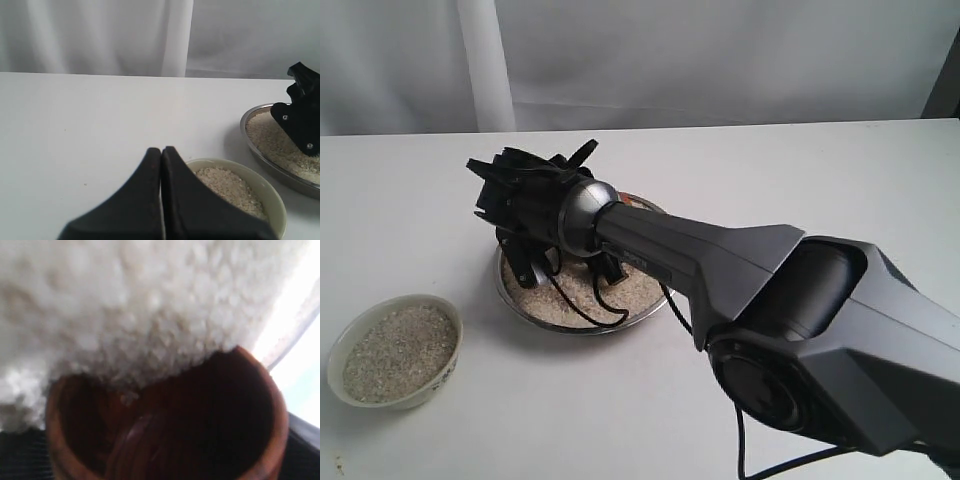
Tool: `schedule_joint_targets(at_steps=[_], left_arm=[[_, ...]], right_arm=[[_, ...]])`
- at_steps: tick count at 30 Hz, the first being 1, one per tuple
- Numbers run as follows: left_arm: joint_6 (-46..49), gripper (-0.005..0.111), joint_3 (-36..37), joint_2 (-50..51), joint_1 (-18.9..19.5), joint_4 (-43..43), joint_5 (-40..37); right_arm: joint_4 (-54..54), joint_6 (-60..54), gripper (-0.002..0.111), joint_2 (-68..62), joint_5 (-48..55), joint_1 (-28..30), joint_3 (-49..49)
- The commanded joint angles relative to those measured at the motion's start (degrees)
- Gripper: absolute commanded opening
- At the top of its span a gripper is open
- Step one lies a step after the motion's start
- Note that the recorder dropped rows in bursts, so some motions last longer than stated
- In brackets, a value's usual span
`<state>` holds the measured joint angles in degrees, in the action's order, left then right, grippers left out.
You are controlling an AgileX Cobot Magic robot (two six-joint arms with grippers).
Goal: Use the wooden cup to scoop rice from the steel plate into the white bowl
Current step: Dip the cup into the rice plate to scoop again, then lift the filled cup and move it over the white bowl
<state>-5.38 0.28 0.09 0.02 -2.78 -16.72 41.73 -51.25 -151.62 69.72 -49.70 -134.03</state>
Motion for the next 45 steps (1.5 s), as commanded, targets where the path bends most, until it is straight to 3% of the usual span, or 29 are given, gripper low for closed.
schedule_joint_targets(at_steps=[1,24,34,45], left_arm=[[-0.14,0.000,-0.28,-0.09,-0.28,0.26,0.42],[-0.14,0.000,-0.28,-0.09,-0.28,0.26,0.42],[-0.14,0.000,-0.28,-0.09,-0.28,0.26,0.42],[-0.14,0.000,-0.28,-0.09,-0.28,0.26,0.42]], right_arm=[[-2.08,-0.84,0.000,-0.10,-0.19,-1.75,0.30],[-17.34,-0.33,0.000,2.21,0.24,-2.08,0.30],[-40.16,0.76,0.000,3.41,0.24,5.01,0.30],[-48.36,-1.67,0.000,3.41,0.24,8.03,0.30]])
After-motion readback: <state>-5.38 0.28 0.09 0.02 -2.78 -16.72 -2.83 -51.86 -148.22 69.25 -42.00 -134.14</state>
